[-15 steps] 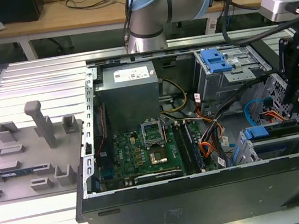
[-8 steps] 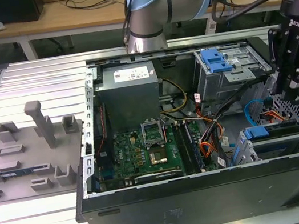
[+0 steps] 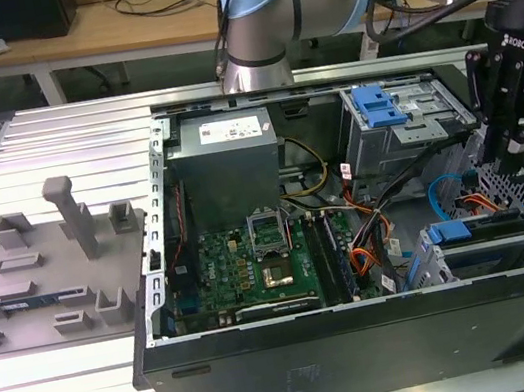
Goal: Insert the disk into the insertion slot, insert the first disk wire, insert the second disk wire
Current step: 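Insert the second disk wire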
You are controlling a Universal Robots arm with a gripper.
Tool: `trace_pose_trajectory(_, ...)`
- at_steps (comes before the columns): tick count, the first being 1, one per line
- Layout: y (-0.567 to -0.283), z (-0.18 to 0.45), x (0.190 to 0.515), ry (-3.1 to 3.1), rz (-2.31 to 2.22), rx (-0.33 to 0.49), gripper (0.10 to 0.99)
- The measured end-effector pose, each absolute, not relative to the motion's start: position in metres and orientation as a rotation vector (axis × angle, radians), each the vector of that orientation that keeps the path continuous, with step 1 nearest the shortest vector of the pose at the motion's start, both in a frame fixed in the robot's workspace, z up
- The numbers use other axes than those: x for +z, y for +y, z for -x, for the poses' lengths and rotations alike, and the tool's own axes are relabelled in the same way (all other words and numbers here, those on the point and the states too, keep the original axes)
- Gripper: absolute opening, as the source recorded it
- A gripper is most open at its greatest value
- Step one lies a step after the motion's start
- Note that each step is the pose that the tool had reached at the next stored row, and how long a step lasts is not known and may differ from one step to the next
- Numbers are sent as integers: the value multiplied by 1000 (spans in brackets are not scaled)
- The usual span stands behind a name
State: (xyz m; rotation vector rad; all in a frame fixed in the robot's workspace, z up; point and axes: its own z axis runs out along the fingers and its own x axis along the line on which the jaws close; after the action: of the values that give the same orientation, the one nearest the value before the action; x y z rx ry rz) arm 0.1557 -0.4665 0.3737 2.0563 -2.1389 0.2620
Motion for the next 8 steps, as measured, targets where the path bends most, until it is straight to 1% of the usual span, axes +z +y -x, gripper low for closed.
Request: trace_pose_trajectory(8,-464,-128,372,-2123,-2038,322,302)
